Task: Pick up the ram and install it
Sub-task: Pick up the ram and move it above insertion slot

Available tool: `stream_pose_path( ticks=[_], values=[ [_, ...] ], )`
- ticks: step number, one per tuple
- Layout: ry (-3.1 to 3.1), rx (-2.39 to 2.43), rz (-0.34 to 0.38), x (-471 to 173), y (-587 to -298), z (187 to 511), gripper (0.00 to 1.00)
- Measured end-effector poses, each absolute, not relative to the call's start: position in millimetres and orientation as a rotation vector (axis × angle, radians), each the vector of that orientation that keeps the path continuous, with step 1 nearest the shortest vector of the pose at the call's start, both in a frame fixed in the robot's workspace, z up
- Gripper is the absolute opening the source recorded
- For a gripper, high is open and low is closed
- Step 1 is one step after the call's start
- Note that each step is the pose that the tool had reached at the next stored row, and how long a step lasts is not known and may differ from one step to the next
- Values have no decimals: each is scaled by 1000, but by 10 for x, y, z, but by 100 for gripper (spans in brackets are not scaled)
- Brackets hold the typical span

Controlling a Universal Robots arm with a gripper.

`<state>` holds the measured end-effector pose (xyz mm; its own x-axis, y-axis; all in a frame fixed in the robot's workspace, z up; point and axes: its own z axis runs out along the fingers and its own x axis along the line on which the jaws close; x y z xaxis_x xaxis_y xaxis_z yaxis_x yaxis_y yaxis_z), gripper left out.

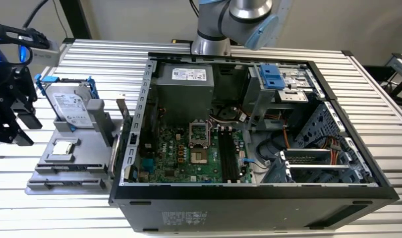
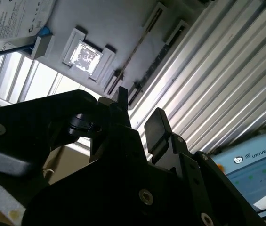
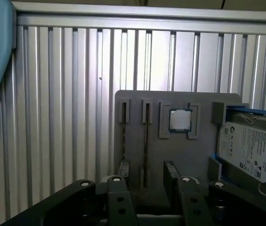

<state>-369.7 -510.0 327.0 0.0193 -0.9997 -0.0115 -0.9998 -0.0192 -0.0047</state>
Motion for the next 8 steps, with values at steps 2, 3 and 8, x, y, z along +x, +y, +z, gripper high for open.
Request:
stream_pose_path(
  ticks=[2,3,8],
  values=[
    [2194,-2236,12,-3699,-5121,3245,100],
    [2196,-2238,16,-3699,-5133,3235,100],
    [2198,-2240,20,-3700,-5184,3154,100]
  ],
)
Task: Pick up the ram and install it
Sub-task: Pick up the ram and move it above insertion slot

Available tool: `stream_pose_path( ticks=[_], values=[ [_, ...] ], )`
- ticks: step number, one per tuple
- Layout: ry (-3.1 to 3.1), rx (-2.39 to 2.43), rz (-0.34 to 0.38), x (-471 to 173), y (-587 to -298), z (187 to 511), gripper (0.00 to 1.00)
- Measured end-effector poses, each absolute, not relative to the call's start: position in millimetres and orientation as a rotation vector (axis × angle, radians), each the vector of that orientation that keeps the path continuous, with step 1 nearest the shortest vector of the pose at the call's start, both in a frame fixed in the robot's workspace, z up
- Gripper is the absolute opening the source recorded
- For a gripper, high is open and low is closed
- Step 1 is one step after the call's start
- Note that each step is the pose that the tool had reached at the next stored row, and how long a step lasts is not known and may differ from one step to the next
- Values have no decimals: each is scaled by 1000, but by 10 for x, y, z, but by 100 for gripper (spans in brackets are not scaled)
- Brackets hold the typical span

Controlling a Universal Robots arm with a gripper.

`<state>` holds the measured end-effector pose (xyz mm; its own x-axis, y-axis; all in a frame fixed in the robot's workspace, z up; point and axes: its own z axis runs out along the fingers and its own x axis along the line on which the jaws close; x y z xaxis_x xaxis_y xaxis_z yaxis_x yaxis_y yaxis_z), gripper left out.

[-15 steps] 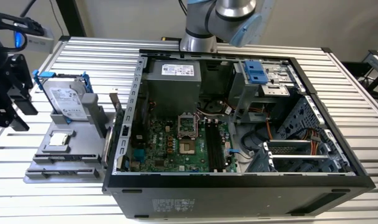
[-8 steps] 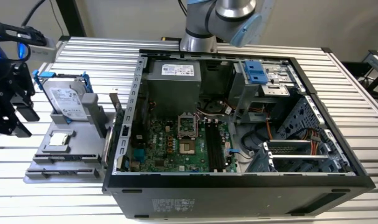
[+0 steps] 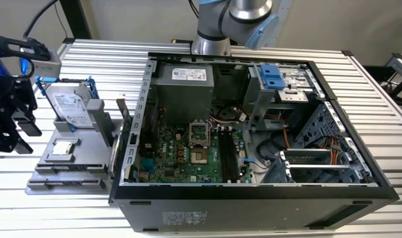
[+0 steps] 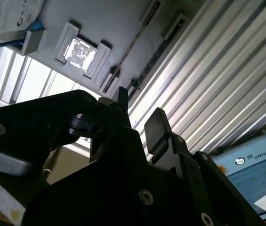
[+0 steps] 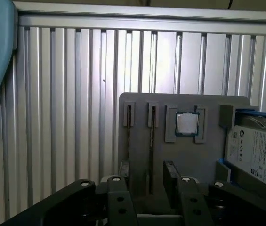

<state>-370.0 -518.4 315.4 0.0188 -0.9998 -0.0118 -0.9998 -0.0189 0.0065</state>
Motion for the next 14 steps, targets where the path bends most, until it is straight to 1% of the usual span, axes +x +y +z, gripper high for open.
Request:
stream_pose_path(
  ticks=[5,14],
  values=[
    [2198,-2240,20,-3700,-5236,3061,100],
    [2198,-2240,20,-3700,-5242,2899,100]
  ],
)
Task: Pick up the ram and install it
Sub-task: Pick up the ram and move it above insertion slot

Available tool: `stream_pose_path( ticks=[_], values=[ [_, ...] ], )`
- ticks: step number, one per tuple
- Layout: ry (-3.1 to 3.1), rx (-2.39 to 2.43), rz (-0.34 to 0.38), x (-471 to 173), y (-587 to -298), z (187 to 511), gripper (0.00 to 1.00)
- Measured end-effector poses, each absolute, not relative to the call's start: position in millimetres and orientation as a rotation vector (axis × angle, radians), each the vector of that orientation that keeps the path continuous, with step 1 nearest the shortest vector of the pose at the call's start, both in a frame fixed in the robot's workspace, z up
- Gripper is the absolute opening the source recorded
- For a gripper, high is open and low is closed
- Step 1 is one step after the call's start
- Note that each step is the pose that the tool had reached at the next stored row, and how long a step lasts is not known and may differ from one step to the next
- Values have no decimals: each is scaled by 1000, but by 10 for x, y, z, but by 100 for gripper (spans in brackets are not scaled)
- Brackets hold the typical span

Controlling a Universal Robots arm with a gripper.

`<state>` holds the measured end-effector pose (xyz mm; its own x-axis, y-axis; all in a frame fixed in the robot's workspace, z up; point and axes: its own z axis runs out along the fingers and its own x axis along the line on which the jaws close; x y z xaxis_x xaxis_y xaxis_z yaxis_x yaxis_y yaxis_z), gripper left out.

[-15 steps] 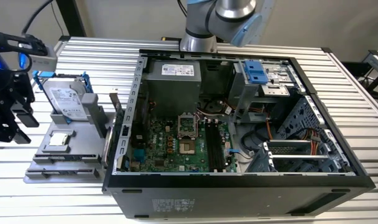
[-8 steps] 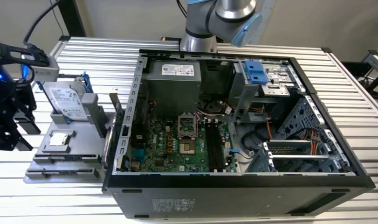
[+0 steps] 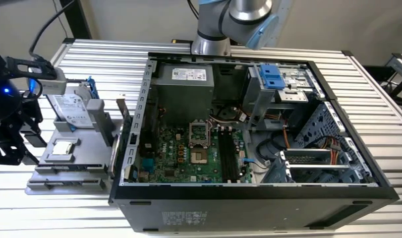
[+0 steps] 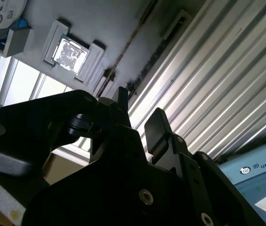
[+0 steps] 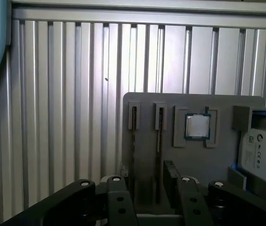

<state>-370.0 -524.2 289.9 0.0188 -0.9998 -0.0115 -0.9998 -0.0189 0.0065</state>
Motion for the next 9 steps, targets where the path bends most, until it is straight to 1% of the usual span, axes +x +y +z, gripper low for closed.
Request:
stream_pose_path(
  ticks=[9],
  values=[
    [2198,-2240,19,-3693,-5246,2732,100]
  ],
)
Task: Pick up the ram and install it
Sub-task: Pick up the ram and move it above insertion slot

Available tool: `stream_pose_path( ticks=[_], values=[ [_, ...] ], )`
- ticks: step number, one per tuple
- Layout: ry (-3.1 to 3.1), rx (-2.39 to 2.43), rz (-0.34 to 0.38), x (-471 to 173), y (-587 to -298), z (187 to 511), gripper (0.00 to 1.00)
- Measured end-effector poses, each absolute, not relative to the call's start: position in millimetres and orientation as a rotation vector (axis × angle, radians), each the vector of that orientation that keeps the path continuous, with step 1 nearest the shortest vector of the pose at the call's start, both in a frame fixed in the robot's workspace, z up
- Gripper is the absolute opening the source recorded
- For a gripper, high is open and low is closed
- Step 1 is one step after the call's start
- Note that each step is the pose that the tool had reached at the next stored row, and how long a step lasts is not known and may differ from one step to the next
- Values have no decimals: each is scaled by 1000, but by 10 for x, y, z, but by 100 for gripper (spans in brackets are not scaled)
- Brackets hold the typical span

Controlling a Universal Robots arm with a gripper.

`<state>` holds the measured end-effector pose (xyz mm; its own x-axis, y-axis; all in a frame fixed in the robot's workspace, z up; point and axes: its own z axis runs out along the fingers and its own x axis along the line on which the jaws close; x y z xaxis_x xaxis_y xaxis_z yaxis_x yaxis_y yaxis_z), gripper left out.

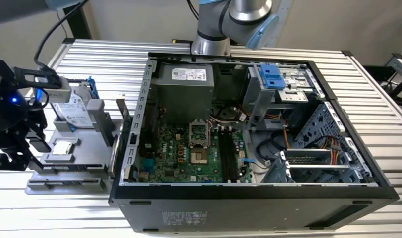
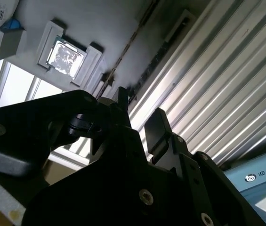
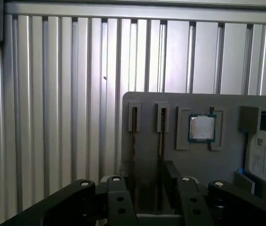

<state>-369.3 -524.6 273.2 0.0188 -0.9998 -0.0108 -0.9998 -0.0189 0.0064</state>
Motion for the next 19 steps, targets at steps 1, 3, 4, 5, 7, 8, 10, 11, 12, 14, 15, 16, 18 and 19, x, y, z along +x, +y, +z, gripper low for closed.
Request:
stream_pose_path(
  ticks=[1,3,4,5,7,8,10,11,12,14,15,16,18,19],
  values=[
    [2198,-2240,19,-3690,-5247,2716,100],
    [2198,-2240,19,-3687,-5248,2679,100],
    [2198,-2240,19,-3686,-5249,2662,100],
    [2198,-2240,19,-3685,-5249,2644,100],
    [2198,-2240,19,-3684,-5249,2607,100],
    [2198,-2240,19,-3683,-5250,2588,100],
    [2199,-2240,19,-3682,-5250,2552,100],
    [2200,-2239,19,-3682,-5250,2534,100],
    [2201,-2237,19,-3682,-5251,2515,100],
    [2209,-2230,19,-3682,-5251,2480,100],
    [2213,-2226,19,-3681,-5251,2461,100],
    [2216,-2223,19,-3681,-5251,2442,100],
    [2219,-2219,19,-3679,-5253,2407,100],
    [2220,-2218,19,-3677,-5257,2390,100]
  ],
)
